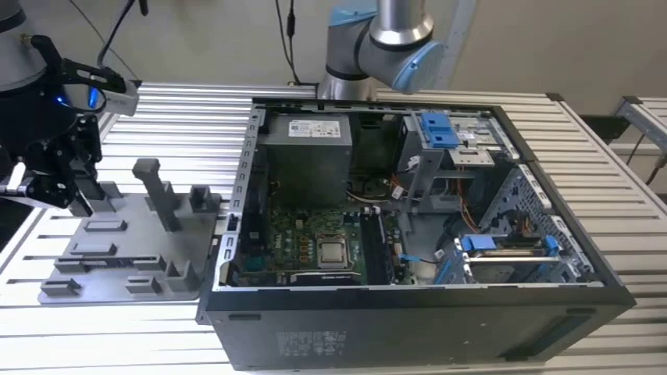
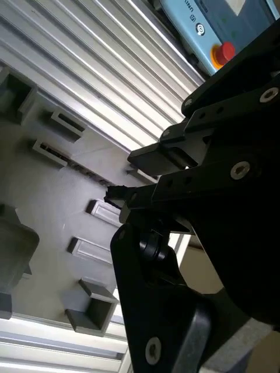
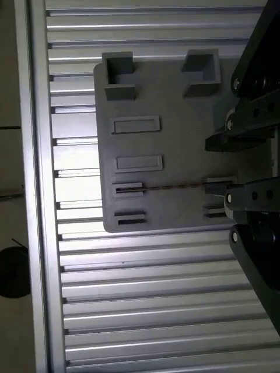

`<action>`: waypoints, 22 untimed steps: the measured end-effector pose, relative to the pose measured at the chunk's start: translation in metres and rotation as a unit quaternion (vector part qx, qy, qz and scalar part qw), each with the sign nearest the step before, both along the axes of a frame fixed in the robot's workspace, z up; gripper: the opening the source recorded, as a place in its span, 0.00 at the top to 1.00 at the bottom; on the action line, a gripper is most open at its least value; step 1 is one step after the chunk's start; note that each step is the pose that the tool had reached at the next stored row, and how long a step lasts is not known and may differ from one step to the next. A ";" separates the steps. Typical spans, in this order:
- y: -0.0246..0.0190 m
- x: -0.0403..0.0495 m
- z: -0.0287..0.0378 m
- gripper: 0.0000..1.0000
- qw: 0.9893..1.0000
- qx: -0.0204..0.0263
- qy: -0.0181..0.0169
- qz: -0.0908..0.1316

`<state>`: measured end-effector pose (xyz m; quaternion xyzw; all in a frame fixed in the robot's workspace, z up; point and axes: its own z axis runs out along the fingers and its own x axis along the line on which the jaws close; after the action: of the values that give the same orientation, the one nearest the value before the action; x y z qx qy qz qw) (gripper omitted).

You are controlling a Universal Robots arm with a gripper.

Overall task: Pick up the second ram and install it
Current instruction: 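Pick up the second ram and move it above second insertion slot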

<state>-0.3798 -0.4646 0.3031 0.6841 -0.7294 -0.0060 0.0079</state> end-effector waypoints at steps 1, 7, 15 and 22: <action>0.0000 0.0000 -0.0005 0.64 1.000 0.000 0.000 0.002; 0.0000 0.0000 -0.0033 0.64 1.000 0.000 0.000 0.012; 0.0000 0.0000 -0.0064 0.64 1.000 0.000 0.000 0.024; 0.0000 0.0000 -0.0072 0.64 1.000 0.000 0.000 0.029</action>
<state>-0.3798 -0.4646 0.2959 0.7049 -0.7093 -0.0058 0.0081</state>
